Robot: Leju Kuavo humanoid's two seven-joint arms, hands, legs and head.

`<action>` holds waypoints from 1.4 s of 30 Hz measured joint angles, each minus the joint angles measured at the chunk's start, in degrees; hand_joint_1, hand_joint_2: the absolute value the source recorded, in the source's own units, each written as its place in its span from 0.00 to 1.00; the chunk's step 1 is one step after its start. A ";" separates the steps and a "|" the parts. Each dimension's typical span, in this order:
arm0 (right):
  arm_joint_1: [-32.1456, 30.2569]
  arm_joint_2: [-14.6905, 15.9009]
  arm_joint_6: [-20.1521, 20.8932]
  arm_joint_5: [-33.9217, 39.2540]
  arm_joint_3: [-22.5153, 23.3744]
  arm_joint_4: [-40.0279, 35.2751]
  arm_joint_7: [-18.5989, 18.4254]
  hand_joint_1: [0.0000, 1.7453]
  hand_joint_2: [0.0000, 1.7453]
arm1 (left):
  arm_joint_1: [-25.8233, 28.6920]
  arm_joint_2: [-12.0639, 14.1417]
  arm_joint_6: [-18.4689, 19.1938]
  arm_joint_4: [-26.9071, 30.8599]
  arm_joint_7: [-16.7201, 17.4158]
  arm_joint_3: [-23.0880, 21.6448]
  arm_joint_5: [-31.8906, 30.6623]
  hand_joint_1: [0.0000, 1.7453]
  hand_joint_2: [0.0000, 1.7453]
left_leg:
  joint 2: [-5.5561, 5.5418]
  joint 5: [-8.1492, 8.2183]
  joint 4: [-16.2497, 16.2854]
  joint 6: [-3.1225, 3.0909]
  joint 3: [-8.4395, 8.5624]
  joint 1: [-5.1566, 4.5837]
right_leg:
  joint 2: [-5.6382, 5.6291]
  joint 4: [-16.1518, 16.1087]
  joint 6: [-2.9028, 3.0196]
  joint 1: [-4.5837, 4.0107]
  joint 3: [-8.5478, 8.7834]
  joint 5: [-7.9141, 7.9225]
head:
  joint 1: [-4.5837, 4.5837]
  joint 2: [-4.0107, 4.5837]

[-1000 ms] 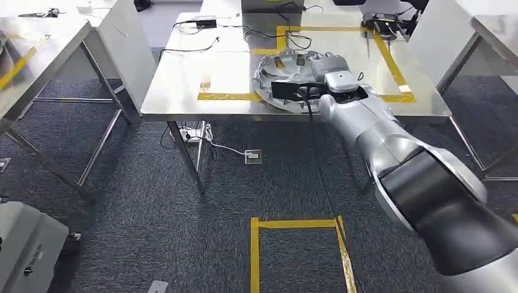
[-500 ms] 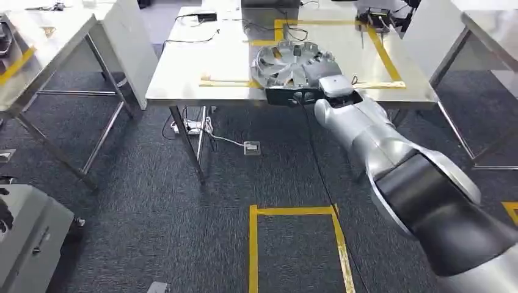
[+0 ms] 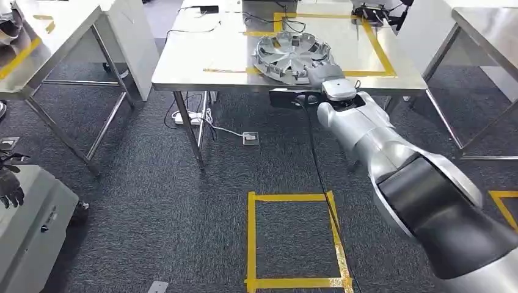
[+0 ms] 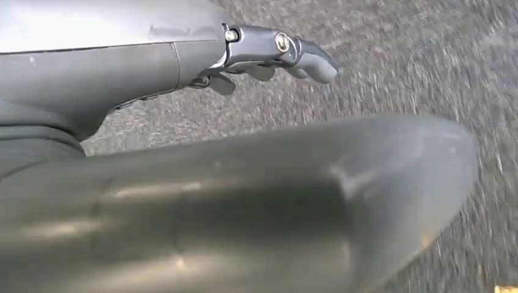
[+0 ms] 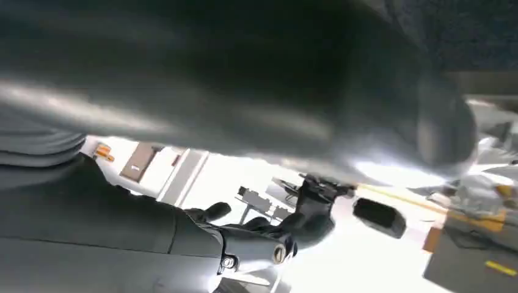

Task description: Take the parts from the cabinet and place them on the table.

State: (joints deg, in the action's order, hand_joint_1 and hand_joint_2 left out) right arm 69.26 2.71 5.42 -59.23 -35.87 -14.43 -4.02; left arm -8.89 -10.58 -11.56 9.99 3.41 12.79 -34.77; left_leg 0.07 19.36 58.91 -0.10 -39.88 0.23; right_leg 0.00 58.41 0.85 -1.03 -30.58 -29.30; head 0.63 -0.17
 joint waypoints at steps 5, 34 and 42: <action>-0.15 -0.04 -0.13 0.20 0.13 0.02 0.61 0.00 0.00 | 0.14 0.24 0.00 -0.07 0.04 0.02 0.00 0.00 0.00 | -0.26 11.27 10.17 1.64 -2.96 0.15 | 0.34 -1.87 0.77 1.24 -2.73 4.78 | -0.17 0.02; -10.82 1.20 -3.52 2.95 3.80 0.09 0.02 0.00 0.00 | 1.02 0.37 -1.36 -0.07 0.17 2.01 0.64 0.00 0.00 | -0.36 5.60 3.40 1.17 -1.96 0.22 | 0.57 -1.83 1.14 0.69 -1.09 3.32 | 0.22 0.02; -20.96 0.96 -6.52 8.05 7.48 0.09 0.74 0.00 0.00 | 0.93 0.63 -1.36 -0.02 0.17 2.45 0.92 0.00 0.00 | -0.39 10.04 5.68 3.17 7.45 1.21 | 0.93 0.24 -0.72 1.58 -8.75 8.41 | 0.11 0.00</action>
State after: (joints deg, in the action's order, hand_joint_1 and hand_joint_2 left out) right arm 48.31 3.67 -1.09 -51.19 -28.39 -14.34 -3.28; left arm -7.96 -9.95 -12.92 9.97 3.58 15.23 -33.86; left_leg -0.33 29.40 64.58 3.07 -32.43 1.44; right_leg 0.92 58.65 0.13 0.54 -39.33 -20.89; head 0.74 -0.17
